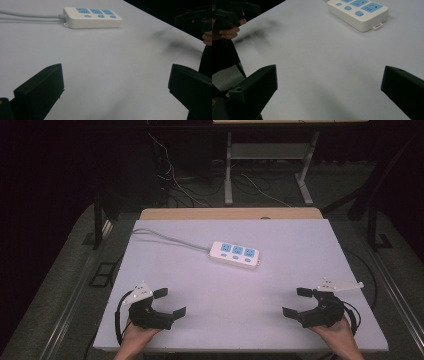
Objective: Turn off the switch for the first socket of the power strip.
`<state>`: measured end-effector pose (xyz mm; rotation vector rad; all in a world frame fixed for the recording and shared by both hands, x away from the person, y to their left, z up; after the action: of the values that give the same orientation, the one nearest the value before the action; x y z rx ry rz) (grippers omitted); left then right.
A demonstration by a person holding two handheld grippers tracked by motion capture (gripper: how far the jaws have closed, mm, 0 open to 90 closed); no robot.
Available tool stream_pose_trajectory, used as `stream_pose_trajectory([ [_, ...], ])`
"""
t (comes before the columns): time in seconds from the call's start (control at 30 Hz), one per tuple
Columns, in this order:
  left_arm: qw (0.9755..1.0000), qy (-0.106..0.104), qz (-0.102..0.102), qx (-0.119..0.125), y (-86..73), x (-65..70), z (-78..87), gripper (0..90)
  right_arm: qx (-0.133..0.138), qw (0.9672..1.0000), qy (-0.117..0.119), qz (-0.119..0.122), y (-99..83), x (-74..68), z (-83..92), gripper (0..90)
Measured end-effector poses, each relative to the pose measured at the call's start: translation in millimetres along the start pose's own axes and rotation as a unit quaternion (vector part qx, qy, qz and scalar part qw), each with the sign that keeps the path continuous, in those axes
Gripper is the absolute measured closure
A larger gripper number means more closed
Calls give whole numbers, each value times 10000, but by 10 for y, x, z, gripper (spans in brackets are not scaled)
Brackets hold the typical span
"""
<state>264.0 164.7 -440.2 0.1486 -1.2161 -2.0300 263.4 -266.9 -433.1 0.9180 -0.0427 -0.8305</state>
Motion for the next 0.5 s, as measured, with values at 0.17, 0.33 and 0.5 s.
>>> stream_pose_trajectory([
  [0.17, 10000, -26, 6, 16, 1, 6, 1, 0, 0, 10000, 51, -29, -8, 4, 1, 3],
  [0.33, 10000, -55, -7, 2, 1, 7, -2, 0, -12, 10000, 81, -32, -13, 0, -4, 3],
  [0.5, 9999, -121, -8, -8, -1, 13, -8, 0, -26, 9999, 89, -46, -17, -1, -8, 3],
])
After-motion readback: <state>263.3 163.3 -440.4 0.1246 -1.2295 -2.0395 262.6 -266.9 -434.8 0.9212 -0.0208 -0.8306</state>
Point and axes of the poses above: each handheld gripper's, and its own axes: z roughly backward along the jaws, y roughly out of its top, x roughly to its right, the point moved 4 cm from there along -z, roughly forward along the jaws, and after that the axes turned 9 degrees about -x, right-handed, at the moved point
